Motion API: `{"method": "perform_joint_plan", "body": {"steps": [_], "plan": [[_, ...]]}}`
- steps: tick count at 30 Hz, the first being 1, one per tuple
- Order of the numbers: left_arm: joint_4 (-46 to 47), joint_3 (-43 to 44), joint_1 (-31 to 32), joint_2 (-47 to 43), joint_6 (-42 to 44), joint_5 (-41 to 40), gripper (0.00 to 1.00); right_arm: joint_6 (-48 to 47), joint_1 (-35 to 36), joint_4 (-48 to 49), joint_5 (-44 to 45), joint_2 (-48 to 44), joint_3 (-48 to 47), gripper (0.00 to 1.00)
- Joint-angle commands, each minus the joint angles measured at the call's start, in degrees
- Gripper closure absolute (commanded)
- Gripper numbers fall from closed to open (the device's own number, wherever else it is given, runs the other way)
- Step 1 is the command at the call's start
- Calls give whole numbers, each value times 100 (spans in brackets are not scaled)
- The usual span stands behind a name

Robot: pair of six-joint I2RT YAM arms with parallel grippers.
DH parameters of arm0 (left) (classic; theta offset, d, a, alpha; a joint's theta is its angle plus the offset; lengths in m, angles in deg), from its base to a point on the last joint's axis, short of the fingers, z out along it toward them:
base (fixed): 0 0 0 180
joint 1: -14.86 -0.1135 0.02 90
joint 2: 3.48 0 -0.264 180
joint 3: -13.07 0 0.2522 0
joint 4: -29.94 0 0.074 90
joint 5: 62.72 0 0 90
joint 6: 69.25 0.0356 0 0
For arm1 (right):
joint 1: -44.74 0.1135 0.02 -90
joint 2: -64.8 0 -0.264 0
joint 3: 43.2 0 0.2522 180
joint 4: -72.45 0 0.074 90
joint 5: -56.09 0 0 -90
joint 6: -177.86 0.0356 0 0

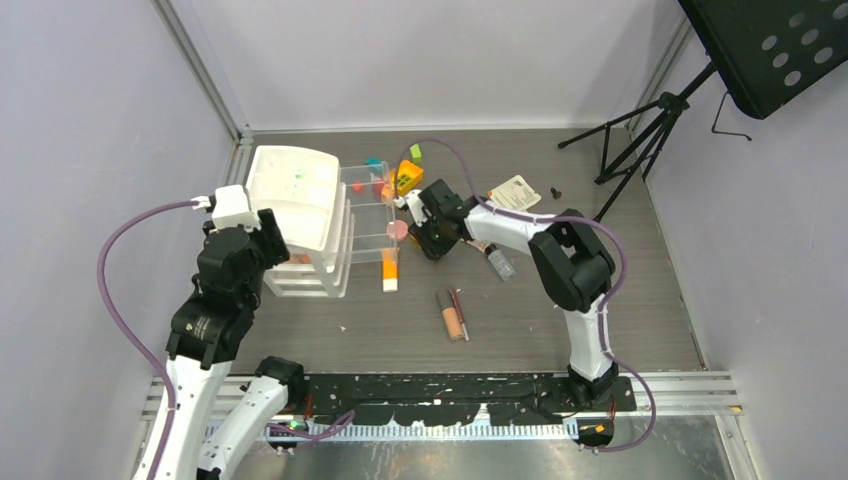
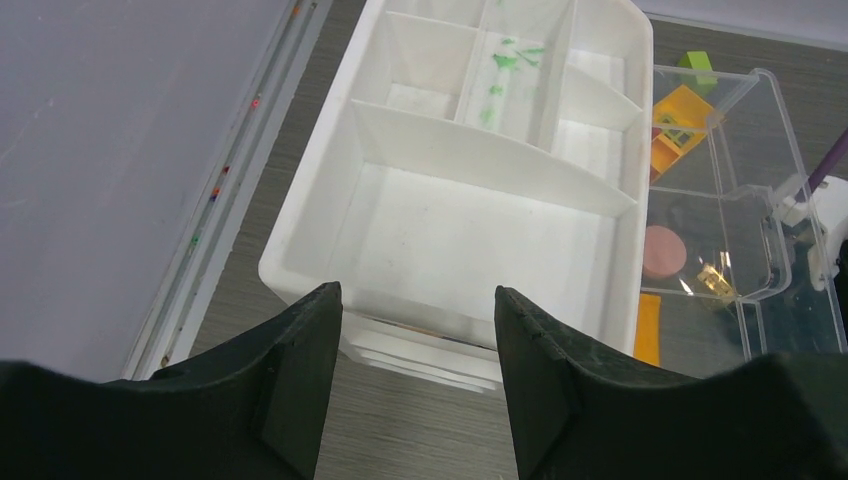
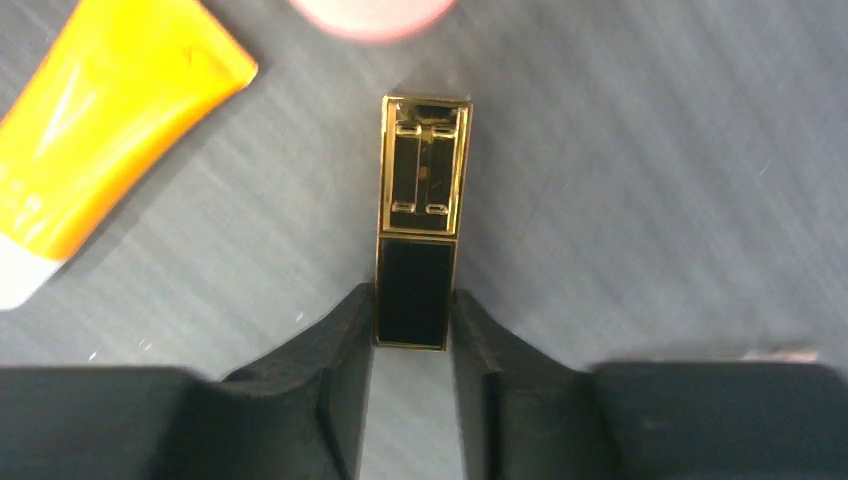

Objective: Organize the makeup
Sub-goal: Move the makeup to the center of the board.

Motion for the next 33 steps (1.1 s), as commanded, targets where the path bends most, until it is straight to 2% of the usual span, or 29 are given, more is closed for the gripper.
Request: {"method": "perform_joint_plan", "body": {"steps": [1,3,9,13,16,24,33], "plan": [[265,-1,-24,18,-17,109,41,961,-5,755,352,-851,862,52],[264,2,-24,31,-17,142,41,1082,-4,784,373,-999,1004,44],[251,-3,-24,27,-17,110,41,1363,-10,835,577,-1329,795,36],[246,1,-24,21,-12,114,41,1448,-38,532,1397,-1372,363,35],[242,-1,-24,5,-20,116,41,1943,-181,497,2385,-1597,219,35],[238,0,-24,-26,-26,146,41,3703,-1494,427,3202,-2162,546,36],[240,-8,-24,-26,-34,198,40,4650,-2761,768,2815,-1905,999,40]]}}
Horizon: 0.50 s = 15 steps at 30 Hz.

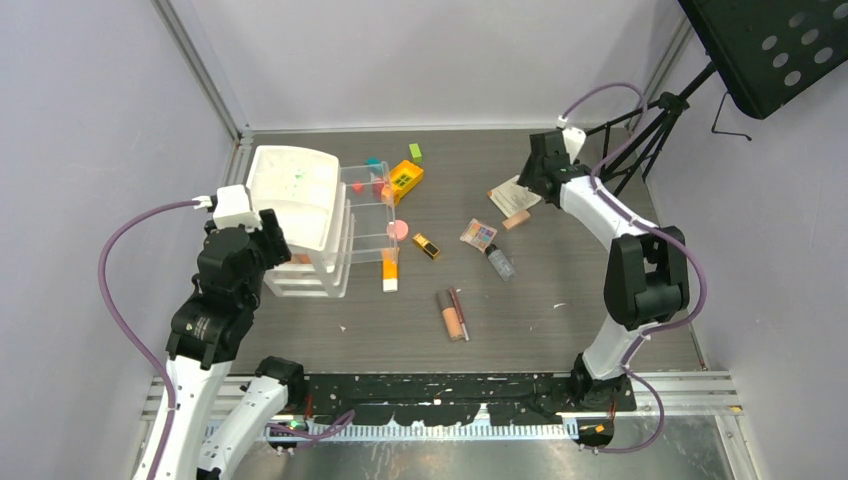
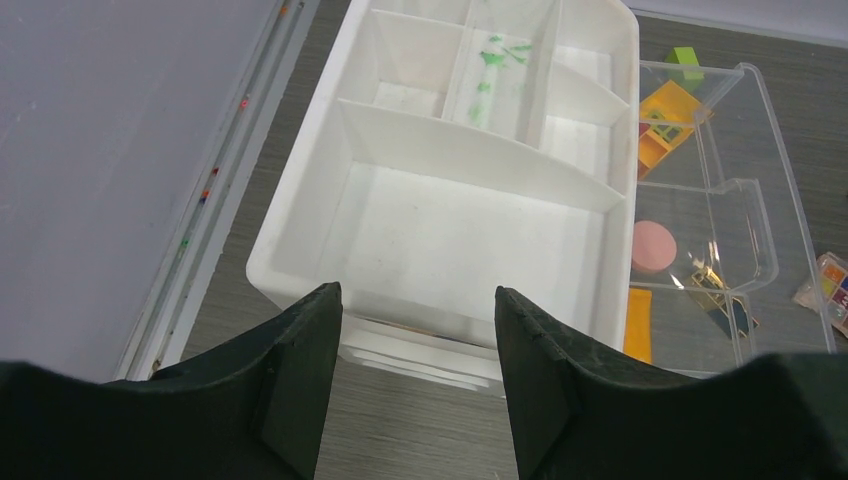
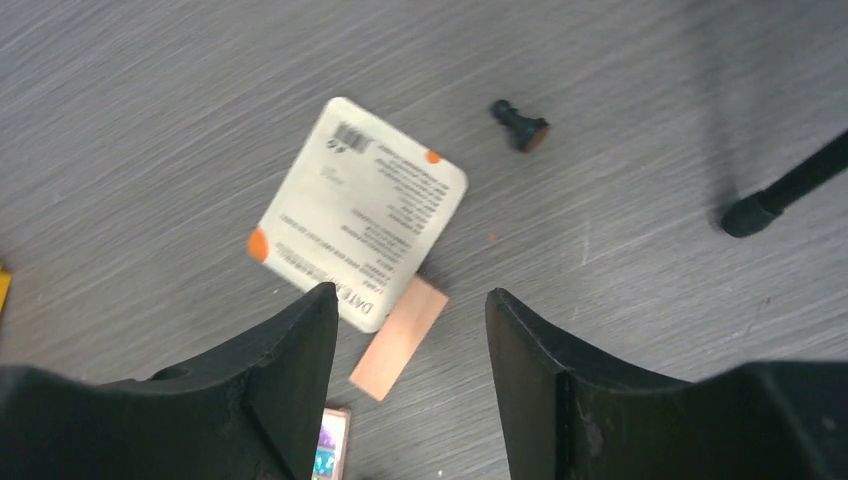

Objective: Organize the makeup
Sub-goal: Move the makeup to the center of the board.

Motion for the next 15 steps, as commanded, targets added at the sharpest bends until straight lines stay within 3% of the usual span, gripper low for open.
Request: {"method": "perform_joint_plan", "body": {"steps": [1,15], "plan": [[244,-6,-24,-26,-30,63,40,721,-382,392,-153,150,140,40],[252,-6,-19,-26,-17,72,40,1096,-1070,1086,-981,1212,91,57]]}}
